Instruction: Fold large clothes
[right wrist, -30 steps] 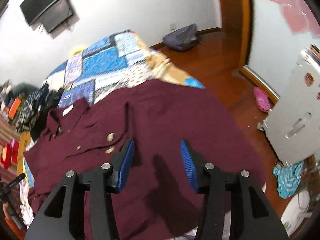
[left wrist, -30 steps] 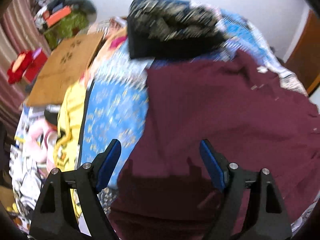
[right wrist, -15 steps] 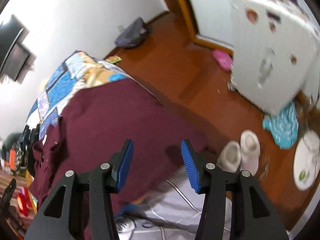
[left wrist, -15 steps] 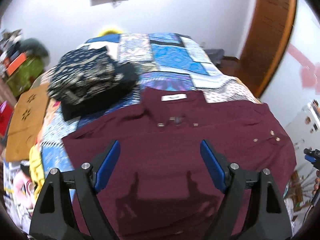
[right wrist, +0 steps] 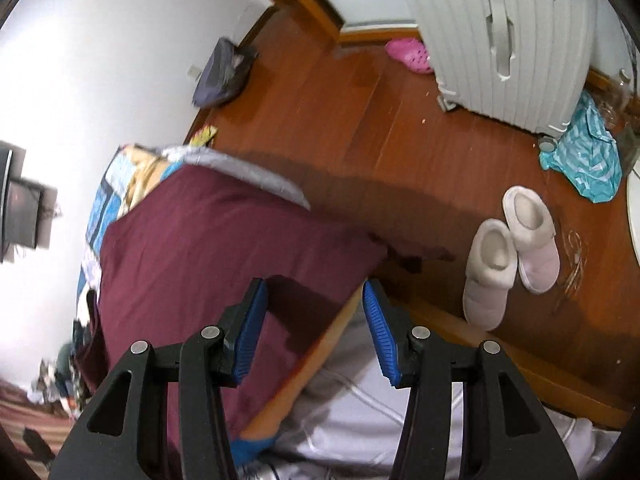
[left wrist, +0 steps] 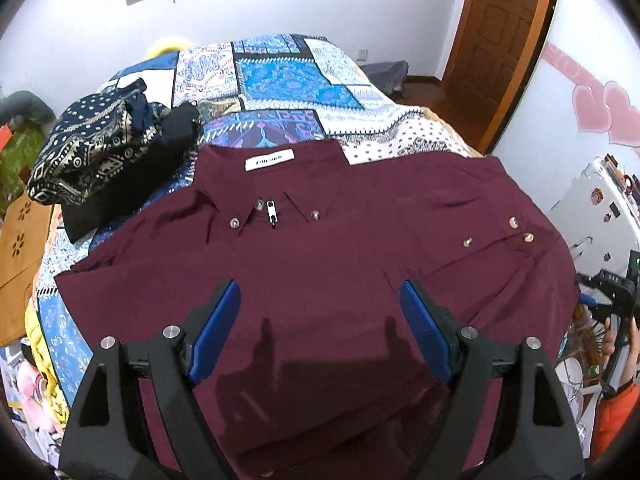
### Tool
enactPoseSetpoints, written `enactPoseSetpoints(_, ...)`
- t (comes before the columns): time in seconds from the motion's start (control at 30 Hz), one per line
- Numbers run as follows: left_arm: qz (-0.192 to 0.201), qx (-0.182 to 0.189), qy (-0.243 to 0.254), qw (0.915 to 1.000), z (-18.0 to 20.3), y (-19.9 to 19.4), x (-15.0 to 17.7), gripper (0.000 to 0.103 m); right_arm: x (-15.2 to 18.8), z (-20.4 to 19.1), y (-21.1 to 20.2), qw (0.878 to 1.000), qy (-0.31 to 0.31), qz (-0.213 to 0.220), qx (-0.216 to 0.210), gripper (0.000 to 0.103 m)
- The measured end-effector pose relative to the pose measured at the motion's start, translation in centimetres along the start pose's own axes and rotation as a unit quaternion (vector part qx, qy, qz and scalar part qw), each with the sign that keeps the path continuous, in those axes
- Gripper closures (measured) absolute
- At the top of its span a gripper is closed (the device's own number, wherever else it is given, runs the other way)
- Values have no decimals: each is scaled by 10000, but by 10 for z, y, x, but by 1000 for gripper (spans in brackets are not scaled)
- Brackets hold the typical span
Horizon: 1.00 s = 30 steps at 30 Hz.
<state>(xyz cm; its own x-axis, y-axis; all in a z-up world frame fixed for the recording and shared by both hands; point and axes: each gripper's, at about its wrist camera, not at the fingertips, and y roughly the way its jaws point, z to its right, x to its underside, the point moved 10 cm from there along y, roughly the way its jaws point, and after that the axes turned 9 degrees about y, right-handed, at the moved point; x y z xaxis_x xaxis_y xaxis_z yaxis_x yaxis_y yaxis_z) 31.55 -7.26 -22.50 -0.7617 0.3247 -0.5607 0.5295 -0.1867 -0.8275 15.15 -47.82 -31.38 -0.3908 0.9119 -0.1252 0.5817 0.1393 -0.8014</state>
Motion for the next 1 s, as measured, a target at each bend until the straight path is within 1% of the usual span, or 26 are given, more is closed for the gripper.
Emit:
enactPoseSetpoints(0.07,-33,-21,8,10000,1,2,3,21,-6,-3,3,10000,23,55,-47,61)
enactPoseSetpoints(0.1,-52,-15,8,10000,0,4,5,21,-8,-5,6,9999,-1,66,-83,65)
enactPoseSetpoints(0.13,-64,-7,2,10000,0,4,6,21,-9,-7,6,9999,-2,85,-114,72)
enactPoseSetpoints(0.17,-71,0,-8,10000,-1,5,8,21,-11,-9,6,9998,-3,113,-145,75)
enactPoseSetpoints(0.23,-76,-9,-45,10000,-3,6,10,21,-13,-11,2,9997,-50,216,-56,92)
enactPoseSetpoints(0.27,-72,-13,-61,10000,-4,6,11,21,-13,-14,-1,9996,-122,270,-5,93)
enactPoseSetpoints(0.33,-58,1,-116,9999,-8,5,13,21,-14,-21,-6,9992,-249,326,-42,96)
enactPoseSetpoints(0.5,-34,23,-314,9995,-20,3,19,21,-13,-66,-33,9947,-699,587,-482,96)
enactPoseSetpoints(0.6,16,41,-420,9991,-27,0,21,21,-4,-114,-53,9874,-1097,668,-929,97)
enactPoseSetpoints(0.67,68,29,-472,9989,-31,-4,22,21,4,-144,-66,9805,-1404,712,-1176,97)
enactPoseSetpoints(0.7,97,25,-496,9987,-34,-6,22,21,13,-168,-74,9741,-1636,709,-1388,97)
enactPoseSetpoints(0.77,145,20,-520,9985,-37,-10,23,21,30,-199,-83,9639,-1957,662,-1680,97)
enactPoseSetpoints(0.8,167,3,-525,9985,-38,-12,24,21,45,-219,-88,9560,-2201,599,-1847,97)
enactPoseSetpoints(0.87,203,-39,-521,9984,-41,-16,26,21,66,-242,-88,9459,-2515,491,-1991,97)
enactPoseSetpoints(0.93,247,-59,-531,9983,-43,-19,27,21,98,-262,-82,9330,-2870,191,-2162,100)
enactPoseSetpoints(1.0,270,-50,-560,9981,-45,-21,30,21,134,-273,-70,9167,-3191,-253,-2393,100)
